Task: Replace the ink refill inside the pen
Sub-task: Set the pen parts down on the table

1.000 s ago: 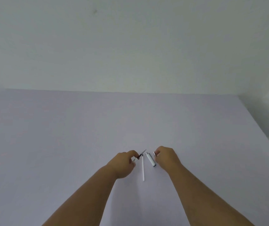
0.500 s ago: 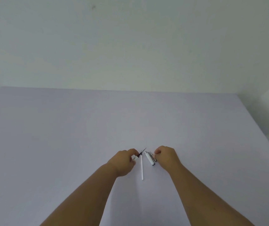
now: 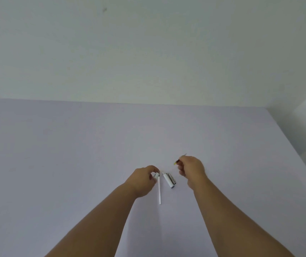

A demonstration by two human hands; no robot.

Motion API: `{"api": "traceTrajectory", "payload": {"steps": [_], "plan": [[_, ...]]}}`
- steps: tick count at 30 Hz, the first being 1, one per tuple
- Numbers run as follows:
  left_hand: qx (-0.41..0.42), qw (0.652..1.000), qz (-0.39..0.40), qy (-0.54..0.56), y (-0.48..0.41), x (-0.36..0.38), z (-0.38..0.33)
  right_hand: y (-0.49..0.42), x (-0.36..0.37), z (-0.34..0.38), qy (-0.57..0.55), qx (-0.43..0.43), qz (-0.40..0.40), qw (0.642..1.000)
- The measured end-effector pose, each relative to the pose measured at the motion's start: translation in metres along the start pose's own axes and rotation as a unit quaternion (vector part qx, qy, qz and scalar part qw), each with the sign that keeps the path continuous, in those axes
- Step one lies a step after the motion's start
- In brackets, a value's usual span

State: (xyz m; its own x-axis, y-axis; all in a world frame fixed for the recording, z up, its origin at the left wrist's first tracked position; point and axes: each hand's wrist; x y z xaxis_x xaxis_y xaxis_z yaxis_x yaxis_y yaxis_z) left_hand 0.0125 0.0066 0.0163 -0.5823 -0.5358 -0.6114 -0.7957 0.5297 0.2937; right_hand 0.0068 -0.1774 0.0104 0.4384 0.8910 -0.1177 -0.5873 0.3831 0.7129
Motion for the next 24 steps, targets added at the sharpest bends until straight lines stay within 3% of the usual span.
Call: {"api": "traceTrajectory", "payload": {"steps": [2, 4, 6, 18, 22, 24], "plan": [[-0.006, 1.0, -0.003, -0.006, 0.003, 0.001, 0.003, -0.005, -0.01, -0.004, 0.181, -0.037, -0.073, 0.98], [-0.014, 1.0, -0.008, -0.02, 0.004, 0.002, 0.006, -0.004, -0.013, -0.011, 0.361, -0.047, -0.102, 0.926], [-0.022, 0.999, -0.011, -0.03, 0.005, 0.003, 0.007, -0.005, -0.012, -0.02, 0.421, -0.039, -0.096, 0.901], [-0.042, 0.998, -0.032, -0.018, 0.012, 0.001, 0.014, -0.004, -0.005, -0.031, 0.423, -0.044, -0.116, 0.898], [-0.049, 0.997, -0.05, -0.022, 0.014, -0.003, 0.016, 0.005, 0.003, -0.027, 0.376, -0.098, -0.128, 0.912], [-0.057, 0.996, -0.064, -0.021, 0.015, -0.005, 0.017, 0.013, 0.015, -0.025, 0.393, -0.126, -0.095, 0.906]]}}
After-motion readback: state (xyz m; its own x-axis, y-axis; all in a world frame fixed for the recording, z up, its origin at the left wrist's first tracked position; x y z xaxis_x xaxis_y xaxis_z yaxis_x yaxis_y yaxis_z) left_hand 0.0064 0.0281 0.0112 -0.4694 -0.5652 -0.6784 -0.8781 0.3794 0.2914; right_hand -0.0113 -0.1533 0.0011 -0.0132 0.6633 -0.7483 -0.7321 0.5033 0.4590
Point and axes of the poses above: each hand's wrist, its own y-axis away from the middle knuckle, its own x-axis out of the palm, z = x × y, and after that the axes turned 11 degrees about x, right-handed
